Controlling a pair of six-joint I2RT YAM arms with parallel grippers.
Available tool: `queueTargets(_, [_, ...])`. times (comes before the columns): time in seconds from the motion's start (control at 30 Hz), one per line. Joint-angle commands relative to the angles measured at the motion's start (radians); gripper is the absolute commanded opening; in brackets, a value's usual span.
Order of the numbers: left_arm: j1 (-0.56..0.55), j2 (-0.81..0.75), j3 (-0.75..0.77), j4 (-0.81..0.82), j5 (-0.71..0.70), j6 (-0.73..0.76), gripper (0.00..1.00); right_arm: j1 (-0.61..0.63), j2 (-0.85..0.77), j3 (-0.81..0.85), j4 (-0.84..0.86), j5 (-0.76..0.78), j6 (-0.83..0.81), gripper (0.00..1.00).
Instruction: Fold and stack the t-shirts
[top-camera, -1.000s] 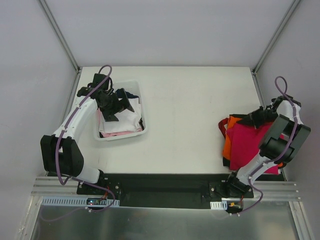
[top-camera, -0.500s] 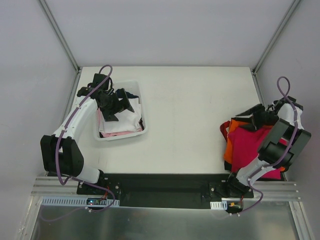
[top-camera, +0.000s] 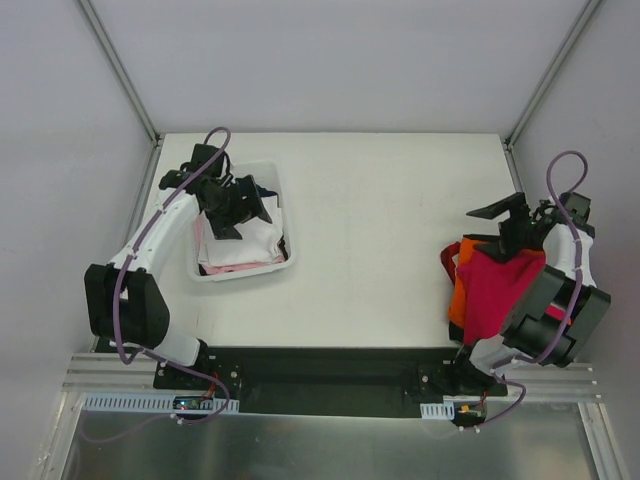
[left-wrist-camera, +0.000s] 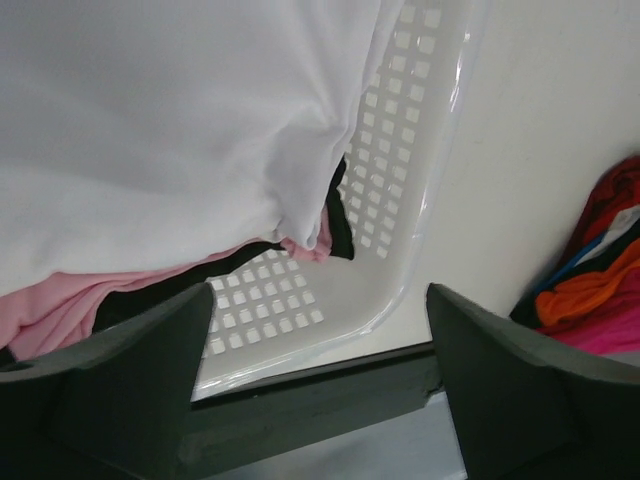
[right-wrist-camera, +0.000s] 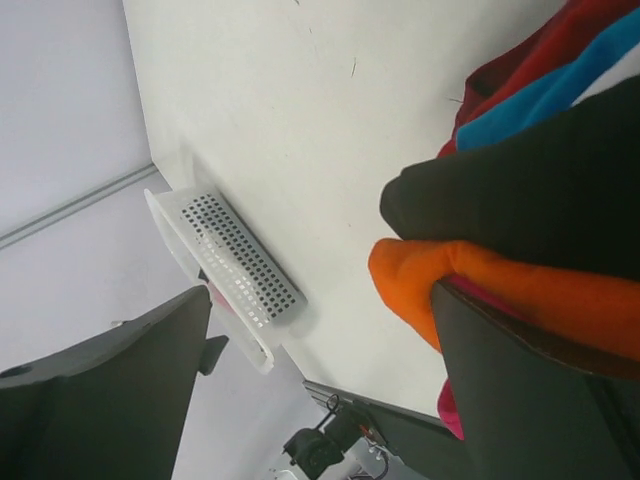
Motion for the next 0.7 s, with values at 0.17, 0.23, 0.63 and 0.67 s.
queueTargets(0.17, [0.022,0.208,0.068,0.026,-0.019,0.013,0.00,0.274,-0.061,-0.005,0.068,0.020,0.061,0.96])
queueTargets(0.23, [0.051,0.244,0.068,0.026,-0.047,0.006,0.00,0.351,-0.058,-0.001,0.071,0.029,0.076,0.96])
queueTargets(0.63, [0.186,0.298,0.102,-0.042,-0.239,0.027,0.04,0.618,0.045,0.077,0.079,0.063,0.107,0.96])
queueTargets(0.67, [0.191,0.302,0.107,-0.048,-0.250,0.029,0.04,0.629,0.055,0.084,0.079,0.060,0.107,0.96])
